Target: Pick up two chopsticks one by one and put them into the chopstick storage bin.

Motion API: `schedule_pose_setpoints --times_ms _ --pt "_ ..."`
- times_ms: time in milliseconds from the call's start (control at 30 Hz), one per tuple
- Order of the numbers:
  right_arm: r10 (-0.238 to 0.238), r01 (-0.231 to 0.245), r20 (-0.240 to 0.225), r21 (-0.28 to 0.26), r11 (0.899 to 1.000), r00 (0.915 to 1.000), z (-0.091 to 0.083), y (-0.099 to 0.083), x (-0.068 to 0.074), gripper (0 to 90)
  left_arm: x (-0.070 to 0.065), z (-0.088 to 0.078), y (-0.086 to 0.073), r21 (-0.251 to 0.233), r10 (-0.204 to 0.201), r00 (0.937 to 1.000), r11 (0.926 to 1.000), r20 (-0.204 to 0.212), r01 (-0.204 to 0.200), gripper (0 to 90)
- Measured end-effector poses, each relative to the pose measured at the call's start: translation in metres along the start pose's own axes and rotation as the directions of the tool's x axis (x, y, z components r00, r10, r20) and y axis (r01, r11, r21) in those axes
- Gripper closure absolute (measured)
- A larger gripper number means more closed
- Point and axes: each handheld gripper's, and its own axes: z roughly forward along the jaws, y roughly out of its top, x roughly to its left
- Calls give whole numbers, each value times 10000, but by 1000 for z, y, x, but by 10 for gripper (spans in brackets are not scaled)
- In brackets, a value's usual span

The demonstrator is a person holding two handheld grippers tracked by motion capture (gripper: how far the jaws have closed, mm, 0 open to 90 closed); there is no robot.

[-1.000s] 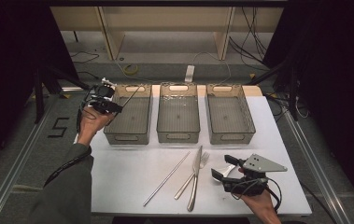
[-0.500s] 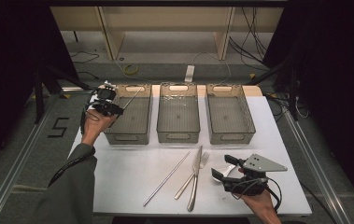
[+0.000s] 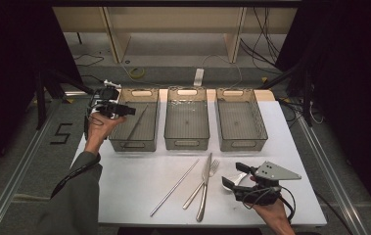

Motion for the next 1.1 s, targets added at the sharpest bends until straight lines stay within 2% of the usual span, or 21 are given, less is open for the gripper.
schedule_pose_setpoints --times_ms 133,233,300,333,433,467,567,667,867,967,1100 --pt "24 -24 18 -18 10000 10000 0 0 0 291 -11 -13 -10 -169 49 9977 9999 676 -38 310" --pt "-8 8 41 11 10000 10000 0 0 0 290 -20 -21 -20 -290 138 9954 9995 948 -111 259" --pt "1 -1 34 8 10000 10000 0 0 0 290 -26 -25 -29 -373 101 9911 9993 1329 -52 232" --pt "-27 26 37 25 10000 10000 0 0 0 290 -30 -26 -34 -332 267 9893 9992 1432 -222 228" --pt "-31 31 15 30 10000 10000 1 1 1 288 -39 -26 -42 -152 480 9875 9988 1499 -462 210" --pt "-57 57 -2 -4 10000 10000 1 1 1 288 -43 -27 -45 -252 495 9873 9986 1508 -462 209" --pt "-81 81 -24 76 9999 10000 2 0 3 288 -58 -28 -53 -62 990 9851 9951 1409 -991 202" --pt "-112 112 -29 65 9999 9999 2 0 3 288 -69 -30 -60 108 1271 9811 9914 1456 -1301 201" --pt "-98 97 37 86 9999 9999 1 1 2 288 -94 -27 -76 480 1933 9683 9780 1584 -2031 201" --pt "-125 125 62 80 9999 9999 0 1 2 288 -103 -23 -86 908 2216 9602 9667 1703 -2392 202" --pt "-118 117 89 131 9998 9999 0 1 2 288 -113 -19 -100 1376 2480 9531 9522 1732 -2728 203"
